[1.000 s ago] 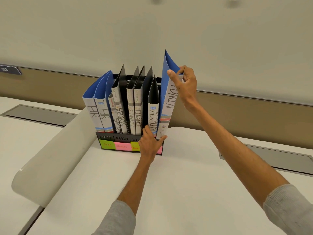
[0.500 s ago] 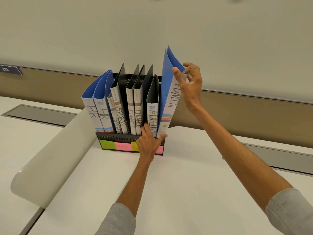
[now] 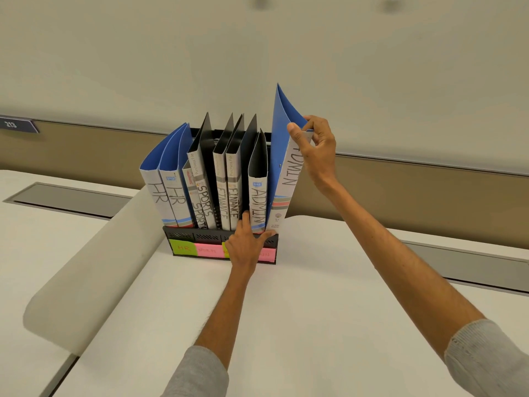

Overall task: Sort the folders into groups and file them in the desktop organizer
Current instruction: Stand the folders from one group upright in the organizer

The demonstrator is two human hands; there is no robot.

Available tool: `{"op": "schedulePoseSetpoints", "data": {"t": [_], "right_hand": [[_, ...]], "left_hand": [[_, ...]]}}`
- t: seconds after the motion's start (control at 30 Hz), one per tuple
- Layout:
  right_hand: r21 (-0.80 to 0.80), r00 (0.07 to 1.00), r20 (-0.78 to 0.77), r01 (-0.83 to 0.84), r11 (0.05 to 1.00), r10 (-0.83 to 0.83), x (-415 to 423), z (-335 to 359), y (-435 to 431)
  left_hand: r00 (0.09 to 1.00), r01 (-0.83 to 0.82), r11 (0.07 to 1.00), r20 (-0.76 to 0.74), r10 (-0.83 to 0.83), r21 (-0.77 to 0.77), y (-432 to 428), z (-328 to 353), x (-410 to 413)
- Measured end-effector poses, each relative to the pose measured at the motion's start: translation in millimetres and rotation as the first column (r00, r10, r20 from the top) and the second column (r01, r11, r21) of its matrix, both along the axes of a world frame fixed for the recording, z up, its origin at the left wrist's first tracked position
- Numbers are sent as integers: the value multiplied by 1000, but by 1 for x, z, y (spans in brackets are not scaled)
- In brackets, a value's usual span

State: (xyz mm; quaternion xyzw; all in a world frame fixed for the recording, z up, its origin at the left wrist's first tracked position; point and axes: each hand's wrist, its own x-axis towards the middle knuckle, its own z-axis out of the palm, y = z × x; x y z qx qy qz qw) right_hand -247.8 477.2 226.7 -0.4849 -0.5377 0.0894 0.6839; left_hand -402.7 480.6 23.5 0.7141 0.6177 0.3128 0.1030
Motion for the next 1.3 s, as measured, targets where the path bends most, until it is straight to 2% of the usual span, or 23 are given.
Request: {"op": "schedulePoseSetpoints", "data": {"t": [0.2, 0.33, 0.5, 0.63, 0.97, 1.13, 1.2, 1.3], "right_hand": [[-24, 999, -46, 2, 1000, -3, 2, 0, -2], [-22, 999, -44, -2, 1000, 1, -3, 0, 1], [-29, 1000, -20, -1, 1000, 0, -6, -1, 6], [-35, 999, -37, -13, 999, 11, -1, -2, 5], [-68, 998, -46, -48, 997, 45, 1, -6, 12], [-85, 998, -59, -10, 996, 5, 22, -18, 7], [-79, 1000, -31, 3, 997, -5, 18, -16, 6], [-64, 998, 58, 1, 998, 3, 0, -10, 9]], "left_hand": [[997, -30, 999, -78, 28, -28, -9, 3, 8], [998, -56, 996, -3, 56, -75, -16, 7, 14], [992, -126, 985, -2, 126, -117, -14, 18, 26], [994, -111, 987, -14, 110, -113, -9, 16, 26], [992, -89, 984, 73, 101, -154, 0, 16, 32], [994, -105, 984, 10, 107, -143, 3, 15, 27], [995, -103, 985, 0, 104, -137, 2, 14, 24], [995, -66, 995, 75, 72, -76, -2, 5, 14]]}}
